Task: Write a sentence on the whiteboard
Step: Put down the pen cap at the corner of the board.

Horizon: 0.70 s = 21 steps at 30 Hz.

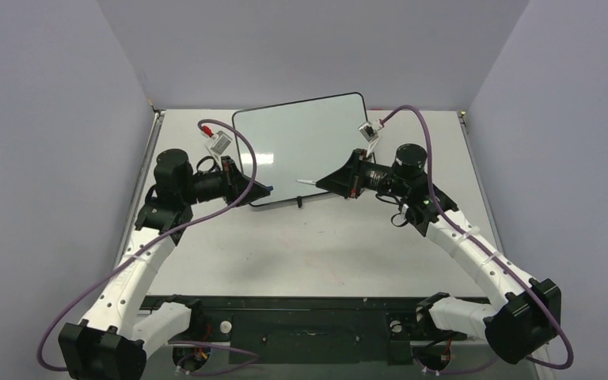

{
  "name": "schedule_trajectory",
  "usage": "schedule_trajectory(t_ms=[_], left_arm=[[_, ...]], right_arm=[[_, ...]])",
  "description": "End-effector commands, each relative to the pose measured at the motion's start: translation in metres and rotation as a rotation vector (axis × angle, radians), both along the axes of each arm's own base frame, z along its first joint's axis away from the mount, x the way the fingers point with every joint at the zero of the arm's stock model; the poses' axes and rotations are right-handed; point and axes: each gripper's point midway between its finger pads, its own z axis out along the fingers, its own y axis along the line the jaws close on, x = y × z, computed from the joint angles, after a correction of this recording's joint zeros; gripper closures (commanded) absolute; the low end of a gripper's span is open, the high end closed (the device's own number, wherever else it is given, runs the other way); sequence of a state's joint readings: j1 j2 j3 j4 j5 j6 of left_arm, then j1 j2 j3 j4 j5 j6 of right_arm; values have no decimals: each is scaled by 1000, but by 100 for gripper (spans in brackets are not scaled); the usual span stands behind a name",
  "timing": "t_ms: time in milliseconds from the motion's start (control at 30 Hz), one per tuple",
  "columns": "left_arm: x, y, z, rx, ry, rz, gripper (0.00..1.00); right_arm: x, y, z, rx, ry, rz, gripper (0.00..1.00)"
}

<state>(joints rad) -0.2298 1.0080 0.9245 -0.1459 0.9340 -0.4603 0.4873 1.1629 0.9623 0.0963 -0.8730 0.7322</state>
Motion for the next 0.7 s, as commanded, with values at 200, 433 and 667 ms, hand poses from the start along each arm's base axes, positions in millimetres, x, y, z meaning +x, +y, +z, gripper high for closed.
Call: schedule_trajectory(t_ms=[200,433,667], left_arm=[[26,1,-51,89,51,254,100],[17,-41,-102,143,34,306,100],[-7,-86,-167,201,68,208,100]], right_arm=[[44,-37,-15,-166,-12,-334,100],[70,-84,-25,-245,14,-605,100],[80,-120,-54,-308,75,-759,100]])
